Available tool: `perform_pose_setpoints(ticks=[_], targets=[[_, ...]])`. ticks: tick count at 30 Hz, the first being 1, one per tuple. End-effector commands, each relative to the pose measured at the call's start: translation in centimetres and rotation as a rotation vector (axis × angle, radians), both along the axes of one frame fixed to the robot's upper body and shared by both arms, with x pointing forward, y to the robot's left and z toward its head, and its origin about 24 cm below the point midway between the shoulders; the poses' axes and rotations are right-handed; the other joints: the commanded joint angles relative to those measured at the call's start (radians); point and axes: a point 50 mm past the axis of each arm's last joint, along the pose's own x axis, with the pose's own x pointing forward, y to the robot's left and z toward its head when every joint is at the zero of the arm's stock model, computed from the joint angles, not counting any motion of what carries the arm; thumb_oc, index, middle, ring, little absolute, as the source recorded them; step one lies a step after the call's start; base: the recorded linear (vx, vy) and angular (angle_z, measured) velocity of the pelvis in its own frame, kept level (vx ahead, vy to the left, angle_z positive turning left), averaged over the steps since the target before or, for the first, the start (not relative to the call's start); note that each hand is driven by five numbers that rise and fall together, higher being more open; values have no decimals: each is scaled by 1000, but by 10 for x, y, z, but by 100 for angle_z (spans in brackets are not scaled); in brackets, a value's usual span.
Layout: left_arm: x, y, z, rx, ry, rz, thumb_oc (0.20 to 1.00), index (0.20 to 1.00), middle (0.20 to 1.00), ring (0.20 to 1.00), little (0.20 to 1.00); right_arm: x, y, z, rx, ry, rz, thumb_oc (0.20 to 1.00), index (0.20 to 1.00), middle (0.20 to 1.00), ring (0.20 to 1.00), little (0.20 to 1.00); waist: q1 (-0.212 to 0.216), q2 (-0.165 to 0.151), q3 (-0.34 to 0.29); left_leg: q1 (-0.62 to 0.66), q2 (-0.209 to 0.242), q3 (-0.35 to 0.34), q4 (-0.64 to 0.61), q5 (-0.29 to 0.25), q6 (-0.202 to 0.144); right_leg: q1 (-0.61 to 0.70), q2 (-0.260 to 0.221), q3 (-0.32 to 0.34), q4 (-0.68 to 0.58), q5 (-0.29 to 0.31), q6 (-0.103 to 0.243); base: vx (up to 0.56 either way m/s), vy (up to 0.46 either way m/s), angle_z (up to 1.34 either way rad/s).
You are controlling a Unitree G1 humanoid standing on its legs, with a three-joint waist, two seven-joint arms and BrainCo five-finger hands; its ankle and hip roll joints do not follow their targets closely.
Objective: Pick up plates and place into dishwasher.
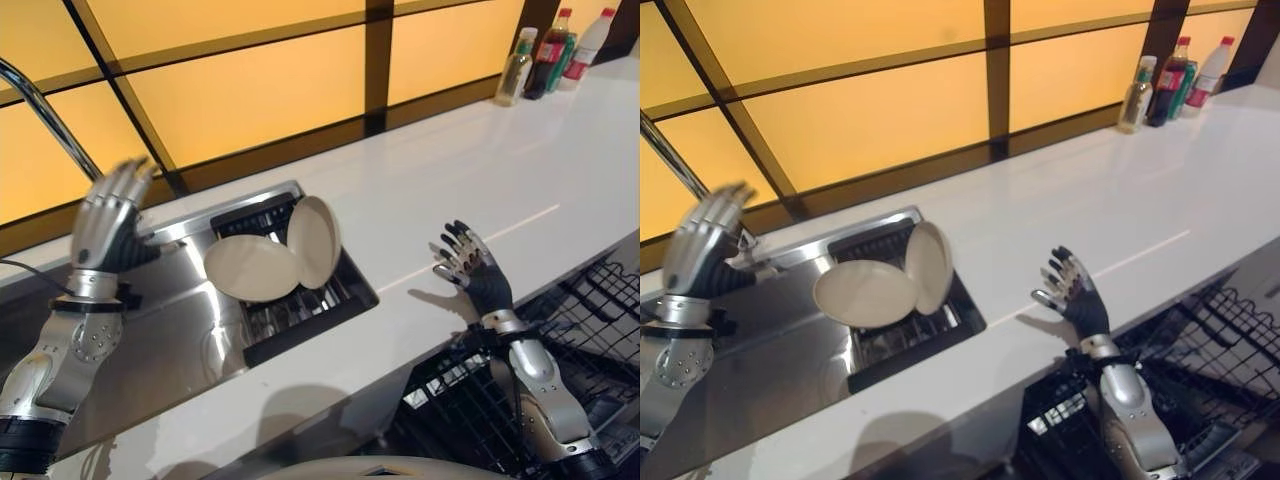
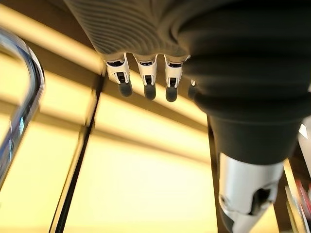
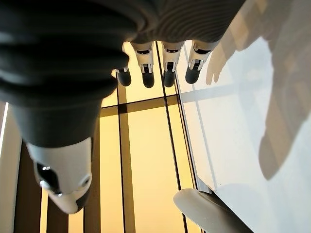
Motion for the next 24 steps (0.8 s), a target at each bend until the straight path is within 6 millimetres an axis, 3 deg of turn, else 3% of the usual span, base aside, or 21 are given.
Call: perform_pose_setpoints(ticks=[1, 7, 24], targets=[[7, 5, 4, 162, 153, 9, 1000, 1000, 1000, 1000, 1000, 5, 2, 37, -6, -171, 68, 1000, 1000, 1000, 1000, 1000, -27, -32, -3, -32, -16, 37, 6, -37, 31, -33, -41, -34, 67, -75, 33, 9, 57, -1], [11, 3, -8, 231, 304, 16, 1000, 1000, 1000, 1000, 1000, 7, -3, 37, -25, -163, 72, 1000, 1000, 1000, 1000, 1000, -39, -21, 11, -30, -22, 43, 6, -38, 36, -41, -46, -28, 71, -70, 40, 20, 49, -3], [12, -10, -34, 342, 358, -64, 1000, 1000, 1000, 1000, 1000, 4, -6, 30, -50, -130, 82, 1000, 1000, 1000, 1000, 1000, -59, -17, 42, -28, -27, 55, 6, -40, 43, -57, -58, -12, 81, -64, 55, 30, 33, -1]])
